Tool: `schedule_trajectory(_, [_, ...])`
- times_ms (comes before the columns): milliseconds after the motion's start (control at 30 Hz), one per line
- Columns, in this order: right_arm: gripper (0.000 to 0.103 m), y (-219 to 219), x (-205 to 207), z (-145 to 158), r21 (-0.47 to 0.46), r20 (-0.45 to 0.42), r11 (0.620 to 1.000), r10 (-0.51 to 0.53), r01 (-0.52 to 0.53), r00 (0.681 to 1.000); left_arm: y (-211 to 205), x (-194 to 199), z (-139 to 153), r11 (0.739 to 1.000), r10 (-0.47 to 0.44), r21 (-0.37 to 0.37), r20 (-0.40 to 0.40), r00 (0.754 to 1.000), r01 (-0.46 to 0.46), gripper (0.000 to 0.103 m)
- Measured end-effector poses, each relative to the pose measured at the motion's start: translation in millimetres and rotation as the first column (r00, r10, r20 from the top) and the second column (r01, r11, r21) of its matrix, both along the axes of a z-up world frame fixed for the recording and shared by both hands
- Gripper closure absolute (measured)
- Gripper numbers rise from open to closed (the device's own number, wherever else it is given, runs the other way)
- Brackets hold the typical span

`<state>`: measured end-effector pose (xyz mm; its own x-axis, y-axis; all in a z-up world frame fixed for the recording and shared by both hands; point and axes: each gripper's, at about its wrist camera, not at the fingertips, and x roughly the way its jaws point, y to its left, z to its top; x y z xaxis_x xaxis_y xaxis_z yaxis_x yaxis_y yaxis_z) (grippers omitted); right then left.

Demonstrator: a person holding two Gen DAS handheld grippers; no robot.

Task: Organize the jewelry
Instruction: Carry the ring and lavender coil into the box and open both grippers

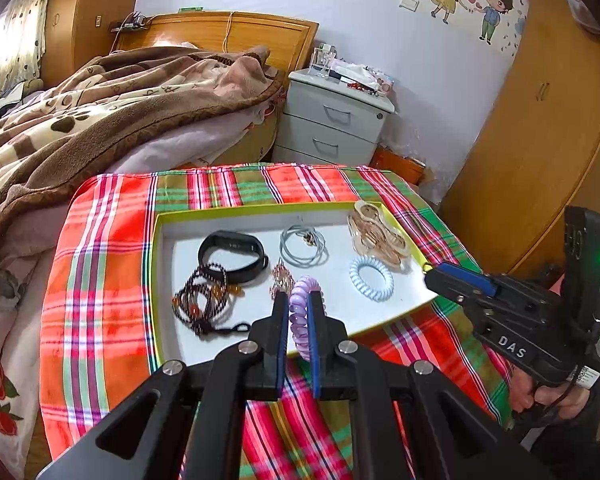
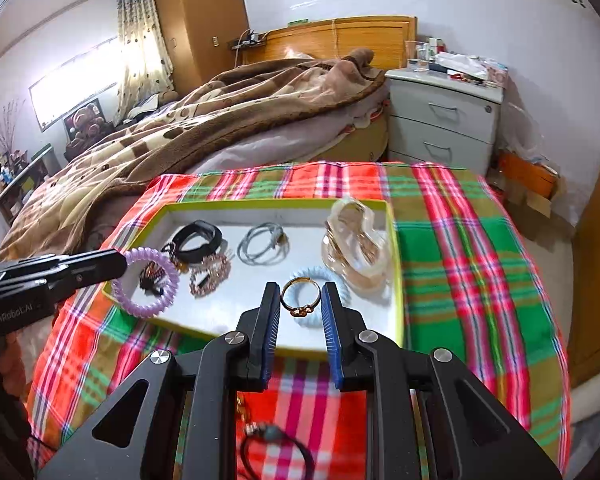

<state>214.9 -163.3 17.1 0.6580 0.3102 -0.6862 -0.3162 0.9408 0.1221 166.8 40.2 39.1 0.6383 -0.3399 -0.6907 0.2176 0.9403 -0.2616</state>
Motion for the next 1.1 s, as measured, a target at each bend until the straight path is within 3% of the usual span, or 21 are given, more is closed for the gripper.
schedule_trajectory(433, [0.081, 32, 46, -26, -0.014, -0.077, 0.997, 0.076, -0.077, 0.994, 3, 36, -22, 1.000, 0.008, -0.025, -0.058, 0.998, -0.010, 0.094])
schedule_trajectory(800, [0.081, 39, 57, -42, -0.052, -0.127, 0.993, 0.096, -0.103, 0.987, 8, 43, -42, 1.000, 0.024, -0.010, -0.112, 0.993, -0.026, 0.094])
schedule_trajectory(1100, [0.081, 43, 59, -42, -0.080, -0.118, 0.991, 0.098, -0.107, 0.988, 11, 45, -54, 0.999, 0.047, -0.006, -0.153, 0.987, -0.049, 0.093])
